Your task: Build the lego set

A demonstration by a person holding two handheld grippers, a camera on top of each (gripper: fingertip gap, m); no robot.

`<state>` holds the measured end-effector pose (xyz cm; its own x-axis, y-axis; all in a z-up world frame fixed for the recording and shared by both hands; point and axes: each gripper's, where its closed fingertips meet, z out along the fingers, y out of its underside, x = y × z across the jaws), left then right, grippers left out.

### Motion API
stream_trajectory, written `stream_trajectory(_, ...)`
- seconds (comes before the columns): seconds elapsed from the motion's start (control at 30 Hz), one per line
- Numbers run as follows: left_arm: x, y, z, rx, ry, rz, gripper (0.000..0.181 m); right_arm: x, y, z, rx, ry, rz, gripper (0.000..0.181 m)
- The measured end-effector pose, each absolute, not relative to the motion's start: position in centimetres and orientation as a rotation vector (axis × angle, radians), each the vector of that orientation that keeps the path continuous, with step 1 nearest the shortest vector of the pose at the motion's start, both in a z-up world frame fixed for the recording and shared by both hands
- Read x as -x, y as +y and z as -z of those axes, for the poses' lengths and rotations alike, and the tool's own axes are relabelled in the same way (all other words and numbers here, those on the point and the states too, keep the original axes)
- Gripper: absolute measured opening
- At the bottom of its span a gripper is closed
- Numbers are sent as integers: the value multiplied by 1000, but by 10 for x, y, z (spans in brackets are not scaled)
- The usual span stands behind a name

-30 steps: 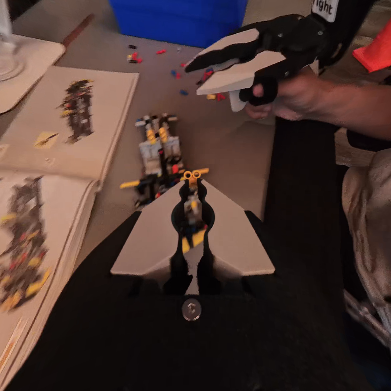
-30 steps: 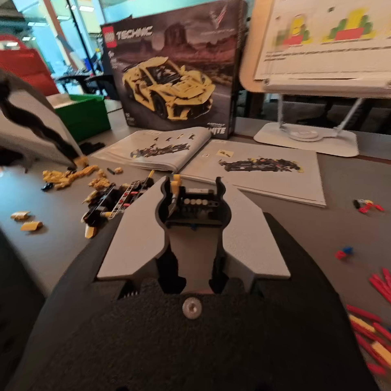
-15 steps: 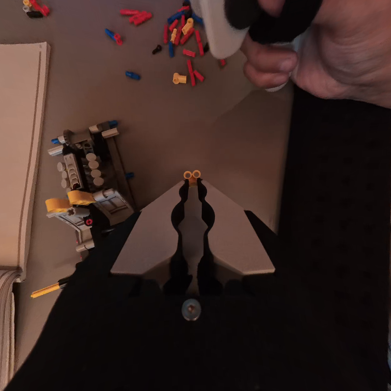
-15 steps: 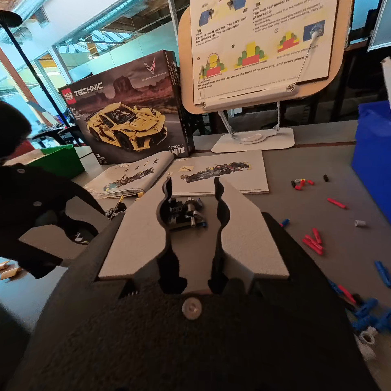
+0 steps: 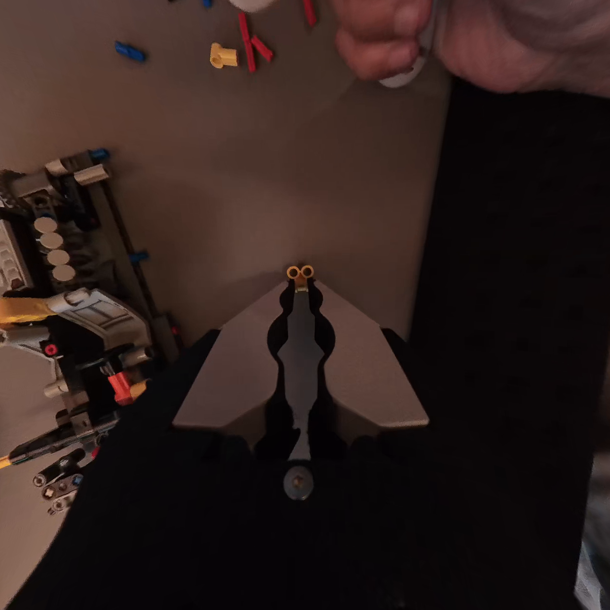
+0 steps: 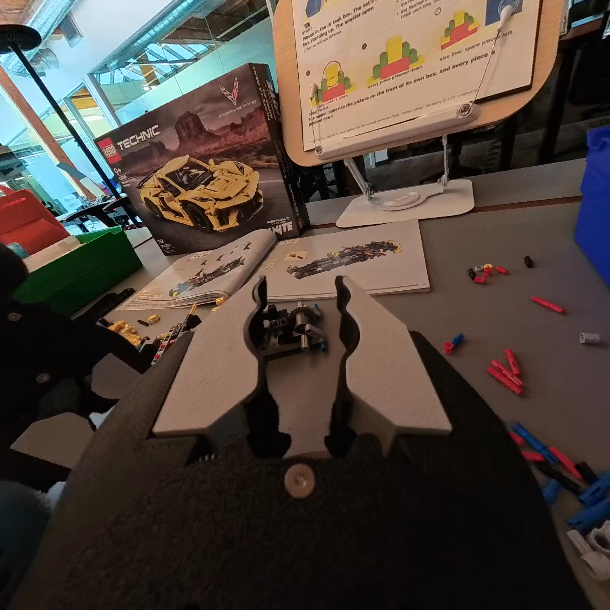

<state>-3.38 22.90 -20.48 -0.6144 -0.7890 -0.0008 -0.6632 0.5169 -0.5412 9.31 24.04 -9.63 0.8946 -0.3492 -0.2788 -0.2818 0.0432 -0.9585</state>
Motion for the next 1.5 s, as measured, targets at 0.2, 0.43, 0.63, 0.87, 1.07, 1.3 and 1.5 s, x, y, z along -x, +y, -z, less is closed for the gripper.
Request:
stream_trajectory(0.2, 35, 229, 205, 1185, 2504, 758, 10, -95, 235, 106, 1650, 487, 108, 42)
stream_trajectory(0.43, 28, 243, 162, 1188, 2265, 1057, 35, -143, 168, 133, 1933, 532, 282, 37)
stream_trajectory(0.63, 11, 326, 87, 1159, 1726, 1383, 37, -144, 136, 163, 2101, 539, 200, 33)
stream_trajectory(0.87, 10, 400, 81, 1279, 1438, 1390, 37, -160, 103, 175, 2203, 560, 359, 29)
stream_trajectory(1.07, 19, 427, 92, 1376, 1397, 1313, 36, -172, 89, 186, 2206, 647, 332, 27)
stream_trajectory(1.3, 14, 419, 105, 1372, 1462, 1259, 36, -177, 98, 196, 2187, 680, 291, 23)
stream_trajectory(1.5, 12, 418, 107, 1378, 1476, 1258, 36, -177, 99, 198, 2214, 646, 318, 22)
